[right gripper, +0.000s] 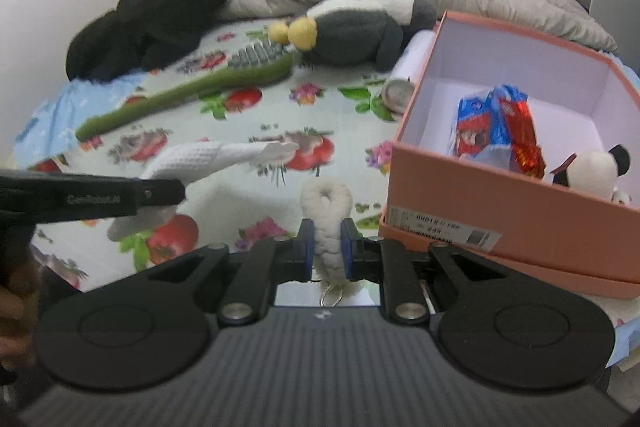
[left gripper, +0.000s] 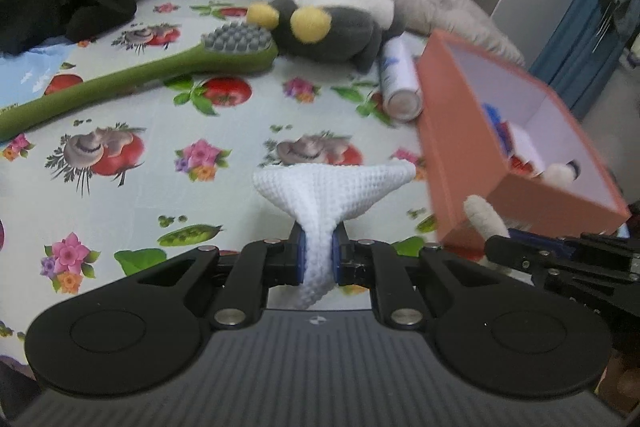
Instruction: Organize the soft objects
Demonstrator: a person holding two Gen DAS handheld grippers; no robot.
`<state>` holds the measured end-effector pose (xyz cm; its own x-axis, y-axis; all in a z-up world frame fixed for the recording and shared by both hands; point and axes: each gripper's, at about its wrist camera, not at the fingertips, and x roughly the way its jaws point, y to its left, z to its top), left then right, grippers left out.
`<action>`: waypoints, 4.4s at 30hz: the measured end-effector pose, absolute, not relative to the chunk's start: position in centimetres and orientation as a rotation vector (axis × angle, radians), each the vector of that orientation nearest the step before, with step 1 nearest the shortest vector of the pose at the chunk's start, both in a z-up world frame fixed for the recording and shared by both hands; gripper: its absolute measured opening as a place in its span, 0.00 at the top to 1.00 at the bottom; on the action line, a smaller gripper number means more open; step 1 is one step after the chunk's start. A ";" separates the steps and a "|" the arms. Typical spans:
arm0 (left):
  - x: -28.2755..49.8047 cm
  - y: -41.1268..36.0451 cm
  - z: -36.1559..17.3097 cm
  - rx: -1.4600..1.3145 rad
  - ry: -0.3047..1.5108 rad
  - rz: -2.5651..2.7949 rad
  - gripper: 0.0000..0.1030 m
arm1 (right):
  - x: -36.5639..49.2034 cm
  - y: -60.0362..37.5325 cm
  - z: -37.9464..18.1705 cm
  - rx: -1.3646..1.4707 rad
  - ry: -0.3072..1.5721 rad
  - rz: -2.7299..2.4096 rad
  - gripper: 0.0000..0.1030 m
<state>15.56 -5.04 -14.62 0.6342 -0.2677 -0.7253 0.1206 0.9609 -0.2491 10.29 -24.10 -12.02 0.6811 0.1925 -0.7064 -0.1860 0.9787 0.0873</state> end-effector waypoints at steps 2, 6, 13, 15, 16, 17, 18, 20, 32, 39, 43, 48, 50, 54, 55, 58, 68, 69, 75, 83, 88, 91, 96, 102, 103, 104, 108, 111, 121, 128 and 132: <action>15.1 -5.2 -13.6 -0.201 0.847 -0.231 0.85 | 9.7 -24.3 -10.7 0.017 0.771 0.212 0.83; 14.0 -6.0 -11.4 -0.216 0.820 -0.249 0.85 | 8.6 -24.9 -8.4 0.037 0.734 0.205 0.83; 12.8 -8.0 -7.5 -0.213 0.767 -0.297 0.85 | 6.9 -26.7 -5.1 0.059 0.671 0.170 0.83; 12.4 -8.7 -6.6 -0.213 0.754 -0.311 0.85 | 6.5 -27.4 -4.4 0.065 0.658 0.159 0.83; 12.2 -9.1 -6.2 -0.213 0.746 -0.318 0.85 | 6.2 -27.7 -4.0 0.067 0.650 0.153 0.83; 12.1 -9.5 -5.8 -0.214 0.739 -0.328 0.85 | 5.9 -28.0 -3.8 0.069 0.645 0.149 0.83; 11.9 -9.9 -5.5 -0.214 0.735 -0.337 0.85 | 5.6 -28.4 -3.5 0.072 0.639 0.144 0.83; 11.6 -11.0 -4.9 -0.215 0.729 -0.359 0.85 | 5.1 -29.1 -3.0 0.075 0.629 0.132 0.83; 11.7 -19.0 -4.0 -0.196 0.763 -0.531 0.85 | 2.1 -35.6 -2.2 0.142 0.633 -0.023 0.83; 15.8 -23.1 -4.8 -0.182 0.813 -0.567 0.85 | 4.7 -39.1 -2.9 0.180 0.669 -0.062 0.83; 19.4 -25.1 -5.8 -0.174 0.843 -0.562 0.85 | 7.7 -40.7 -3.7 0.186 0.692 -0.056 0.83; 24.4 -27.4 -7.7 -0.170 0.896 -0.549 0.85 | 11.9 -43.1 -5.2 0.194 0.723 -0.058 0.83; 26.4 -28.4 -8.6 -0.161 0.914 -0.535 0.85 | 13.5 -44.1 -6.0 0.205 0.742 -0.063 0.83; 29.8 -29.9 -10.2 -0.158 0.943 -0.524 0.85 | 16.6 -46.0 -7.8 0.222 0.777 -0.065 0.83; 30.7 -30.3 -10.7 -0.156 0.946 -0.520 0.85 | 17.3 -46.4 -8.3 0.224 0.787 -0.060 0.83; 32.8 -31.0 -12.0 -0.151 0.959 -0.508 0.85 | 19.3 -47.5 -9.5 0.219 0.804 -0.064 0.83; 36.8 -32.4 -15.2 -0.095 1.008 -0.474 0.85 | 23.4 -50.2 -12.8 0.265 0.833 -0.088 0.80; 36.9 -32.5 -15.2 -0.079 1.008 -0.472 0.85 | 23.5 -50.3 -12.9 0.271 0.831 -0.094 0.80; 37.2 -32.2 -15.0 -0.077 1.015 -0.464 0.49 | 24.4 -50.3 -13.1 0.300 0.852 -0.087 0.53; 35.1 -31.1 -11.4 -0.097 0.953 -0.476 0.45 | 21.9 -50.1 -10.3 0.313 0.793 -0.098 0.53; 32.3 -30.2 -8.0 -0.096 0.893 -0.498 0.44 | 19.3 -49.6 -7.2 0.313 0.727 -0.109 0.53; 30.2 -29.4 -5.9 -0.101 0.853 -0.511 0.44 | 17.3 -48.8 -5.2 0.303 0.690 -0.115 0.53; 26.4 -27.7 -3.0 -0.108 0.797 -0.534 0.43 | 14.1 -47.4 -2.5 0.292 0.638 -0.118 0.53; 21.8 -25.5 -0.3 -0.106 0.748 -0.563 0.43 | 10.1 -45.2 -0.2 0.288 0.591 -0.123 0.53; 21.0 -25.1 0.2 -0.102 0.736 -0.564 0.43 | 9.3 -44.7 0.3 0.287 0.583 -0.122 0.53; 20.2 -24.6 0.7 -0.099 0.723 -0.569 0.43 | 8.6 -44.2 0.7 0.283 0.573 -0.118 0.53; 16.9 -23.0 1.8 -0.093 0.694 -0.581 0.43 | 5.8 -42.6 1.8 0.273 0.551 -0.109 0.53; 14.7 -21.6 2.1 -0.098 0.684 -0.583 0.43 | 3.8 -41.5 2.0 0.266 0.552 -0.102 0.53; 8.9 -18.8 1.9 -0.108 0.675 -0.584 0.39 | -0.4 -39.1 0.7 0.268 0.593 -0.128 0.53; 6.9 -18.6 0.2 -0.101 0.701 -0.588 0.39 | -1.9 -37.6 -0.8 0.237 0.624 -0.130 0.53; 6.5 -18.1 -0.6 -0.104 0.710 -0.573 0.39 | -2.3 -37.3 -1.2 0.236 0.622 -0.122 0.53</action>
